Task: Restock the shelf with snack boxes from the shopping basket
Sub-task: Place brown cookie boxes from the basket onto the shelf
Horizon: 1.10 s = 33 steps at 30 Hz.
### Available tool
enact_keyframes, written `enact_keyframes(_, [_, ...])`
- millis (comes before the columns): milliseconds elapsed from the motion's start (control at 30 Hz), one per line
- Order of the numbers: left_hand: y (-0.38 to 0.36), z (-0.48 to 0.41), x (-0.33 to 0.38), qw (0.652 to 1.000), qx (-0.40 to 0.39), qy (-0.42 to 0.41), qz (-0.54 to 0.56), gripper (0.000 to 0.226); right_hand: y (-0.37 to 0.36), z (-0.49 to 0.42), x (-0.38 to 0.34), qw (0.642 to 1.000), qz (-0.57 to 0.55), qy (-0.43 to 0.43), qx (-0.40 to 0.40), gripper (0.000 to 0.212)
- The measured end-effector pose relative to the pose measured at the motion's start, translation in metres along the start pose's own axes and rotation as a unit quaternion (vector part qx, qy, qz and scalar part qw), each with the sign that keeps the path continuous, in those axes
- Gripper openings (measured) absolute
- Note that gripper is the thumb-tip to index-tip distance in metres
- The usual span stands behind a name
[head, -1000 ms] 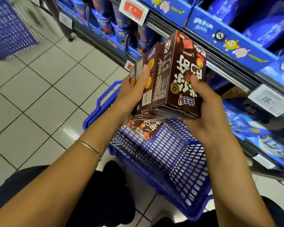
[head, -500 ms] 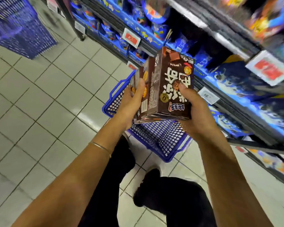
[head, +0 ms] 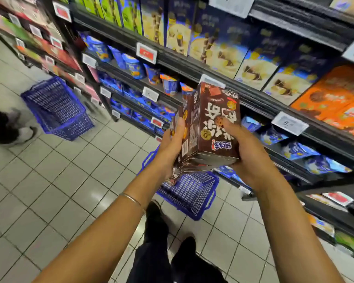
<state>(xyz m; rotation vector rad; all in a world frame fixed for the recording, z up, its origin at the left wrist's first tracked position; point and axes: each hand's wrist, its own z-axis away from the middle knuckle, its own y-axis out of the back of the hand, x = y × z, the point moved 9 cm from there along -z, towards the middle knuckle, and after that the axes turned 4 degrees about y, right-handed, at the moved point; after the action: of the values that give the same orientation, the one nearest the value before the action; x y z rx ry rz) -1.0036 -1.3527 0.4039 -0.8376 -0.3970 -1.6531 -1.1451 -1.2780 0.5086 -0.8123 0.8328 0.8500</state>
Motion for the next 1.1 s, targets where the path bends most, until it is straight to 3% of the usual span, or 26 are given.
enact_keyframes(267, [-0.094, 0.088, 0.133, 0.988, -0.059, -0.131, -0.065, 0.158, 0.019, 0.081, -0.143, 0.988, -0.023, 0.147, 0.043, 0.040])
enact_keyframes(367, [-0.121, 0.119, 0.150, 0.984, -0.106, -0.127, -0.061, 0.157, 0.021, 0.105, -0.176, 0.984, -0.029, 0.169, 0.041, 0.036])
enact_keyframes(500, [-0.158, 0.160, 0.160, 0.970, -0.209, -0.122, -0.022, 0.136, 0.021, 0.129, -0.216, 0.981, -0.044, 0.188, 0.025, 0.024])
enact_keyframes(633, [-0.186, 0.192, 0.182, 0.956, -0.246, -0.158, -0.023, 0.102, 0.019, 0.150, -0.255, 0.976, -0.048, 0.211, 0.036, 0.033])
enact_keyframes(933, [-0.218, 0.214, 0.231, 0.942, -0.312, -0.118, -0.046, 0.102, 0.010, 0.167, -0.309, 0.965, -0.102, 0.231, 0.078, 0.023])
enact_keyframes(1100, [-0.229, 0.210, 0.245, 0.924, -0.371, -0.083, -0.041, 0.093, 0.003, 0.172, -0.332, 0.952, -0.121, 0.263, 0.098, 0.031])
